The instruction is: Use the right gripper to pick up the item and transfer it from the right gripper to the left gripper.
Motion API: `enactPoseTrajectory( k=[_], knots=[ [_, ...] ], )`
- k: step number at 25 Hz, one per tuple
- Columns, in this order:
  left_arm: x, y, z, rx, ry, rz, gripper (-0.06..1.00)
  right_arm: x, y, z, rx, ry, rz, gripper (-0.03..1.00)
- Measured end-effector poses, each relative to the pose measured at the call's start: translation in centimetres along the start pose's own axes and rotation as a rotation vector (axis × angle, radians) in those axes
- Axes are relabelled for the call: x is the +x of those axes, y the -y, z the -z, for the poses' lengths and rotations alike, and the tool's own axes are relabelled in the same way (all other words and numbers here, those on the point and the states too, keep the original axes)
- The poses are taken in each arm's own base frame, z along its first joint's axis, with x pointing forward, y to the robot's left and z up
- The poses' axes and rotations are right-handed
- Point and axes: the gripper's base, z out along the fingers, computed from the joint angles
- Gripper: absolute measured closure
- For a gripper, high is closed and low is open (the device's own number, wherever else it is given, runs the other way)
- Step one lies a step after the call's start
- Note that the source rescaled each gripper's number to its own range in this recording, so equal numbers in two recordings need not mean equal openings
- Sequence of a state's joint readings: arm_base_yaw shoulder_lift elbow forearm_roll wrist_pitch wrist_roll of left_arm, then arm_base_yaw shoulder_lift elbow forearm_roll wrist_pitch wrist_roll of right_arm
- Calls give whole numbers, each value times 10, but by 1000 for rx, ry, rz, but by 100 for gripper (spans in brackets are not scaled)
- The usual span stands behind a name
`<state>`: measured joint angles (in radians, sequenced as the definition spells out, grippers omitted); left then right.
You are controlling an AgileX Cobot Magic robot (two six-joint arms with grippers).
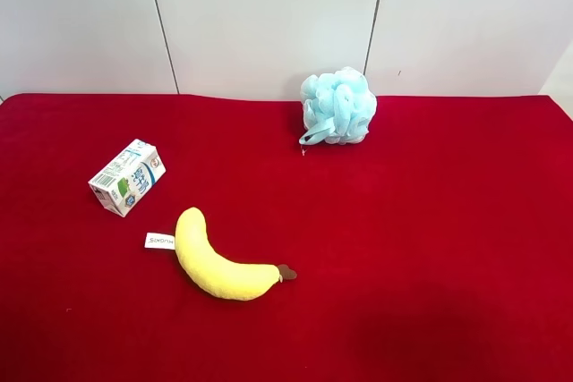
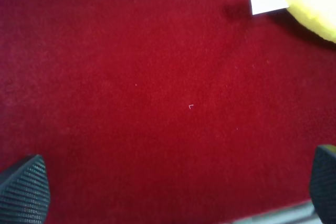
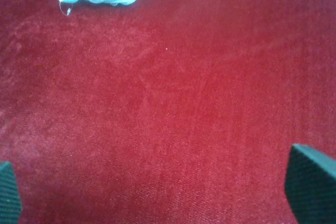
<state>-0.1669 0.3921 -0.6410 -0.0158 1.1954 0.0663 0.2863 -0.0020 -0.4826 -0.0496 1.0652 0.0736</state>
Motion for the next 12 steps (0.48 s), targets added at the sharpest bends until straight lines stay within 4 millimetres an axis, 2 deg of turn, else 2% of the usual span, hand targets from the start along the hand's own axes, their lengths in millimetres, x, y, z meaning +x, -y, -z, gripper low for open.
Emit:
enactPoseTrajectory(
  k=[7,12],
  knots=[
    [35,2,10,-11,174,-2,-5,0,0,0,0,0,0,-2],
    [45,3,17,-18,291,-6,-5,0,0,0,0,0,0,-2]
  ],
)
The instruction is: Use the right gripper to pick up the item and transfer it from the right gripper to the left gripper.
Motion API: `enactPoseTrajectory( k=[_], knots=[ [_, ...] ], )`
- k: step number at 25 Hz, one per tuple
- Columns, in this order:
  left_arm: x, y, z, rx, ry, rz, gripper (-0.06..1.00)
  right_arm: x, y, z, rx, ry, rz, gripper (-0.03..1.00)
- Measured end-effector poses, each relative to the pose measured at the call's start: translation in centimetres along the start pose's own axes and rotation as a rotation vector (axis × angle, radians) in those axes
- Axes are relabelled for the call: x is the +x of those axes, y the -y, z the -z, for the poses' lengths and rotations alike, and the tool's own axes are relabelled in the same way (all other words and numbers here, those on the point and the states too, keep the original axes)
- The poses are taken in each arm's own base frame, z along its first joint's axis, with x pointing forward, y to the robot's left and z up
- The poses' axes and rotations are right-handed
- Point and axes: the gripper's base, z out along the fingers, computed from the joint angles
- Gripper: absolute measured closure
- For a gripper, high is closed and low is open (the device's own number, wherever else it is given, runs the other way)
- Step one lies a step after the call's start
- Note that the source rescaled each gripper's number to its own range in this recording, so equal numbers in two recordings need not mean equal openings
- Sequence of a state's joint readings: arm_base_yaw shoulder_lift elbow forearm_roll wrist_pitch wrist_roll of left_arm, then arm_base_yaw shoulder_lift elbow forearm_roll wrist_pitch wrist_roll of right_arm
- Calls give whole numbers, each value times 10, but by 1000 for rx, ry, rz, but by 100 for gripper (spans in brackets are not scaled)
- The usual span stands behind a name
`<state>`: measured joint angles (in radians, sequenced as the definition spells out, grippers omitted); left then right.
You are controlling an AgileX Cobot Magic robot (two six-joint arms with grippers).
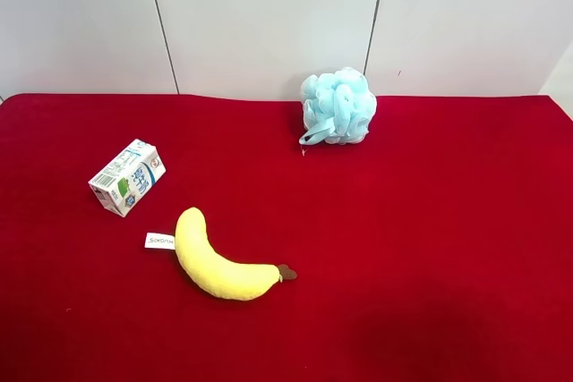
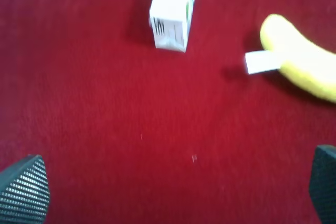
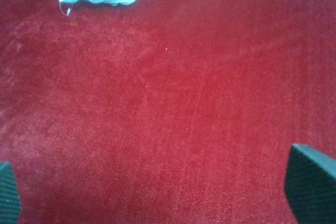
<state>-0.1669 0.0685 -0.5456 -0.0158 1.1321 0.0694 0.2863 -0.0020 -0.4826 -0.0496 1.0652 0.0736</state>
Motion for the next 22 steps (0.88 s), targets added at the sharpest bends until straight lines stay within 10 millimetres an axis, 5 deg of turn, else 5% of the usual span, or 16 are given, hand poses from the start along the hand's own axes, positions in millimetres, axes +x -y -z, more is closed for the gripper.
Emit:
enactPoseTrajectory(
  k=[22],
  knots=[
    [2,0,-5,-36,45,15,-6,0,0,0,0,0,0,-2]
  ],
)
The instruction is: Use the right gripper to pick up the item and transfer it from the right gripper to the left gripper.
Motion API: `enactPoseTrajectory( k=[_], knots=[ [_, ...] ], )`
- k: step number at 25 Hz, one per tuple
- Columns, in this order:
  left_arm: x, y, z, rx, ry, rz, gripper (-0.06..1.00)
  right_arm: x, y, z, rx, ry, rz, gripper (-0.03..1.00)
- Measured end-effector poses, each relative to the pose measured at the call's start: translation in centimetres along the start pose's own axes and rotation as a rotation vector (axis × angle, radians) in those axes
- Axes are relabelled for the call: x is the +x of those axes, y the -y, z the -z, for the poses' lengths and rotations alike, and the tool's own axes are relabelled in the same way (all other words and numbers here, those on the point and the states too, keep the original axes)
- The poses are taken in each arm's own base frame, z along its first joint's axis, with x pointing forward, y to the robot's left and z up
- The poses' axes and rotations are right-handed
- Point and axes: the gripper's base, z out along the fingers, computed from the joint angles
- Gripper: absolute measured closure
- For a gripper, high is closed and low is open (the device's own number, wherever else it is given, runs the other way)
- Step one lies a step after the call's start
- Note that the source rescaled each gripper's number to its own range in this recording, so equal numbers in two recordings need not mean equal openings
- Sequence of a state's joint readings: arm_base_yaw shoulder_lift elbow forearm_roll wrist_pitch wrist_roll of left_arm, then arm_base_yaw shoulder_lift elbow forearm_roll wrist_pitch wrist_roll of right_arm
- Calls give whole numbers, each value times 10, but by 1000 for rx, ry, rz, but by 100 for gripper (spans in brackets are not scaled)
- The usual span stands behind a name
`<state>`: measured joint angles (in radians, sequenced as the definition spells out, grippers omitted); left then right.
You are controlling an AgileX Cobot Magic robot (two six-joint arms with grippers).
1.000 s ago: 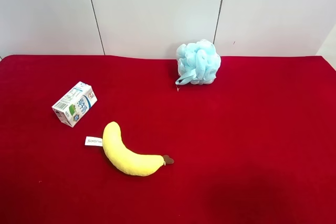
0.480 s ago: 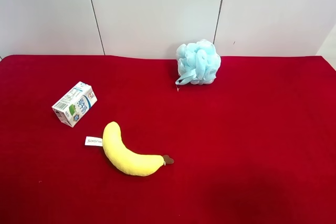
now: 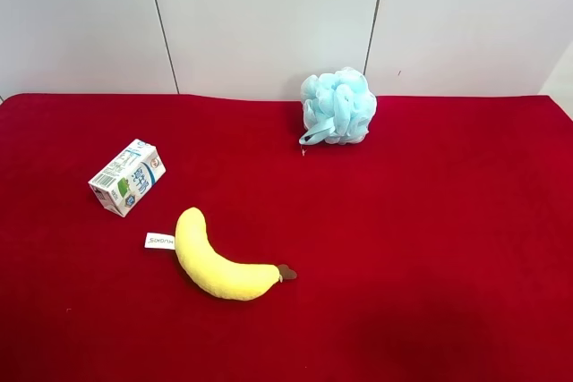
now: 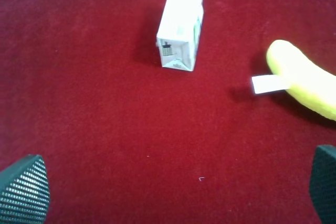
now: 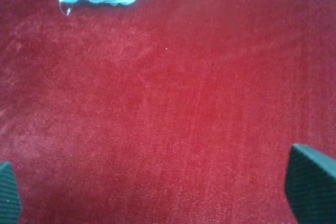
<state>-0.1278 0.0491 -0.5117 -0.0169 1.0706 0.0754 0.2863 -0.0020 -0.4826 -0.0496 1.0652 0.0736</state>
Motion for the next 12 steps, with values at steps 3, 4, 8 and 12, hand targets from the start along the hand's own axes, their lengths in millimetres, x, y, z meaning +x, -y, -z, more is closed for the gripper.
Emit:
enactPoseTrajectory(
  k=[3,4,8,12],
  knots=[
    [0,0,0,-64,-3,36,-6,0,0,0,0,0,0,-2],
    [0,0,0,-87,-1,49,-6,0,0,0,0,0,0,-2],
    [4,1,6,-123,41,65,-6,0,0,0,0,0,0,-2],
    [4,1,7,-125,48,64,-6,0,0,0,0,0,0,-2]
  ],
)
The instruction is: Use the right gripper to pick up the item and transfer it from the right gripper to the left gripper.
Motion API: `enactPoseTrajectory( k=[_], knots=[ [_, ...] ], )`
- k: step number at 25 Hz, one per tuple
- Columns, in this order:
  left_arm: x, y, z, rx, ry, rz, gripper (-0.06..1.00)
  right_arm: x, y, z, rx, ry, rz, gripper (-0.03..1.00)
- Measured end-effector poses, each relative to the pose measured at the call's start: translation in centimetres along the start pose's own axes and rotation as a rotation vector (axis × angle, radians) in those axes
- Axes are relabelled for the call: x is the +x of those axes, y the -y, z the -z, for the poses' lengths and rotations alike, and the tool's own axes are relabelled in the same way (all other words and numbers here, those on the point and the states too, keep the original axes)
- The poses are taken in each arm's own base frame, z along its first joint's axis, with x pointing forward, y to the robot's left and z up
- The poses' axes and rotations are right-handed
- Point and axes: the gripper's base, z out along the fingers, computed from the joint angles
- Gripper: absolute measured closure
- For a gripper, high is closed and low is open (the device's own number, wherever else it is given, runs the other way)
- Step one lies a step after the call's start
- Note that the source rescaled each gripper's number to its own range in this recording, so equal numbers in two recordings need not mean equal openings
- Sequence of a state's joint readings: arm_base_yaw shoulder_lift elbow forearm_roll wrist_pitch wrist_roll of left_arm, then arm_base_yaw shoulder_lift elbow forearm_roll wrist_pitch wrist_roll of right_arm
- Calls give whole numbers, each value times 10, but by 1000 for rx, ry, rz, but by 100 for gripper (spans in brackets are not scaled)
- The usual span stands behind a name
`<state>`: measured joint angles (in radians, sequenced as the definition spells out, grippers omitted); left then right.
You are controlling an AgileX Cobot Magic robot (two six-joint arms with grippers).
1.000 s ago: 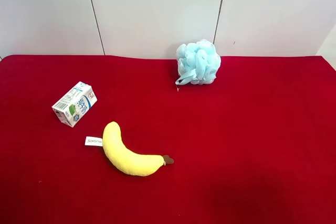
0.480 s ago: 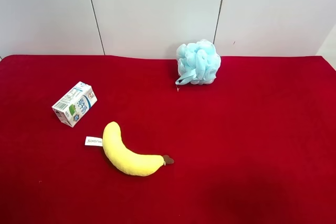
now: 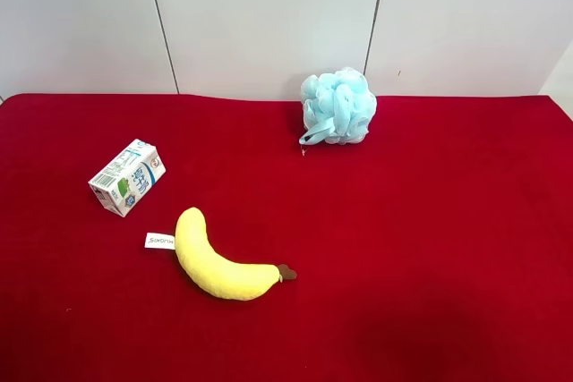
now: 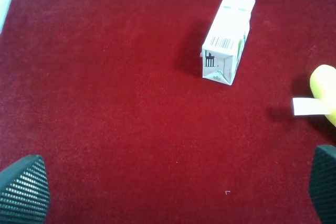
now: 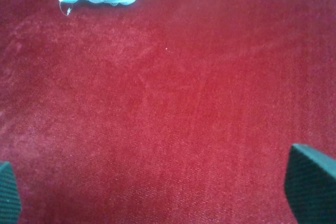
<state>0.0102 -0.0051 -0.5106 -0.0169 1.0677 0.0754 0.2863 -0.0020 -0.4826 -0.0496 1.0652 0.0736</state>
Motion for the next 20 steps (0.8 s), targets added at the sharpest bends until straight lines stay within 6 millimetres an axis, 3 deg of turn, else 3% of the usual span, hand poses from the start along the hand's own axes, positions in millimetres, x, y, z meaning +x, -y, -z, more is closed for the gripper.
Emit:
enactPoseTrajectory(
  k=[5,12,20],
  knots=[
    [0,0,0,0,0,0,-6,0,0,0,27,1,-15,-2],
    [0,0,0,0,0,0,-6,0,-1,1,222,6,-119,-2],
    [0,0,0,0,0,0,-6,0,-1,1,231,6,-124,-2]
  ],
)
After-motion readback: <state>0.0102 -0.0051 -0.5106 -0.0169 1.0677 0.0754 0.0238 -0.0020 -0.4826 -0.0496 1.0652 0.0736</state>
